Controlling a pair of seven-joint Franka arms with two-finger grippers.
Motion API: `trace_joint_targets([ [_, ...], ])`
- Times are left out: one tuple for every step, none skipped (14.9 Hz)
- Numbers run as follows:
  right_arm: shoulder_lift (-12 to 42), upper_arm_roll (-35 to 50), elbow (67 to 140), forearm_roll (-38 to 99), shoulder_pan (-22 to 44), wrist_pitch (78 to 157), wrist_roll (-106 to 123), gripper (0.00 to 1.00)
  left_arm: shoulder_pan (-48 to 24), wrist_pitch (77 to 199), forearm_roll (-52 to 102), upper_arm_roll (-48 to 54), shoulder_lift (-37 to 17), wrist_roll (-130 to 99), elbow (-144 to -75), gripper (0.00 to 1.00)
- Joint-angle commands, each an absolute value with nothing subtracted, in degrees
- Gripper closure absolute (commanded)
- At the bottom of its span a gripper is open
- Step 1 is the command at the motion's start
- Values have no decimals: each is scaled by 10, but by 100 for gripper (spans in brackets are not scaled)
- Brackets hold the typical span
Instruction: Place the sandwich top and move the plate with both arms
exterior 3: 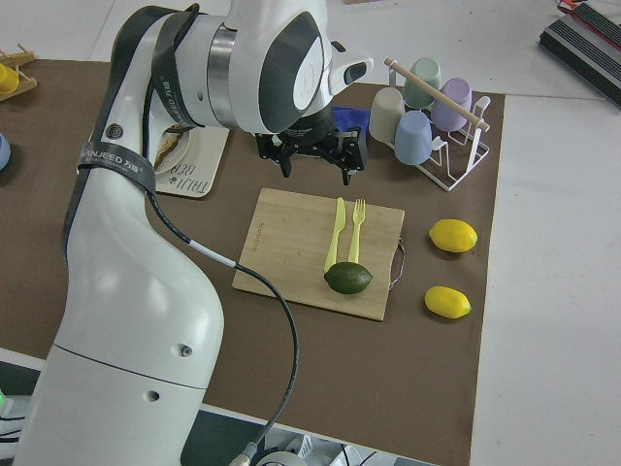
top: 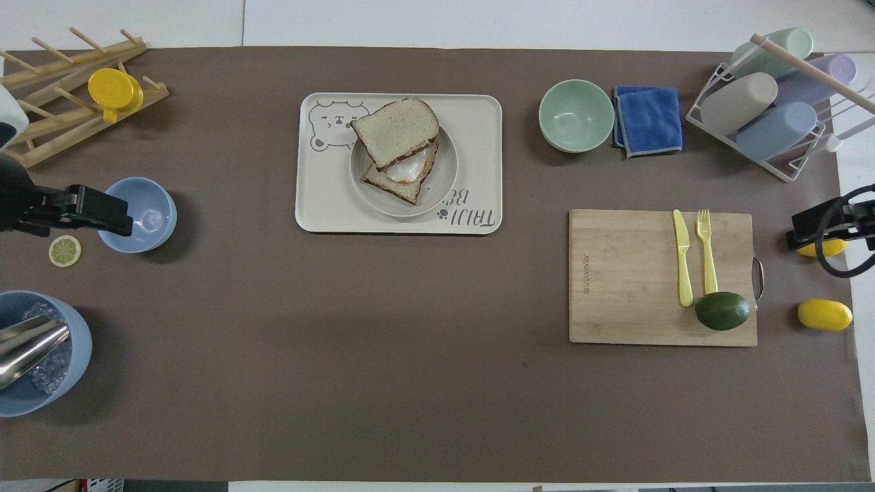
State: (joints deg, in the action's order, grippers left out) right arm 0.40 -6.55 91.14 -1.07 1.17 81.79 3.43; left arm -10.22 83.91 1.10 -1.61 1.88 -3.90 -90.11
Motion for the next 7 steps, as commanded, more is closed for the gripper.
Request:
trace_joint_targets([
  [-7, -66, 923, 3, 11, 823, 25, 0, -90, 888, -1, 1, 55, -54, -967, 0],
  [-7, -66, 923, 3, 11, 823, 25, 0, -85, 892, 0, 1, 57, -54, -969, 0],
  [-7, -66, 922, 3, 11, 823, 25, 0, -84, 892, 0, 6, 55, -54, -969, 0],
  [-7, -66, 922, 3, 11, 823, 25, 0, -84, 893, 0, 14, 53, -54, -969, 0],
  [-7, -66, 923, 3, 11, 823, 25, 0, -75, 896, 0, 20, 50, -54, -970, 0],
  [-7, -66, 923, 3, 11, 823, 25, 0, -63, 894, 0, 38, 47, -54, -968, 0],
  [-7, -66, 923, 3, 11, 823, 25, 0, -57, 885, -1, 51, 47, -55, -962, 0],
])
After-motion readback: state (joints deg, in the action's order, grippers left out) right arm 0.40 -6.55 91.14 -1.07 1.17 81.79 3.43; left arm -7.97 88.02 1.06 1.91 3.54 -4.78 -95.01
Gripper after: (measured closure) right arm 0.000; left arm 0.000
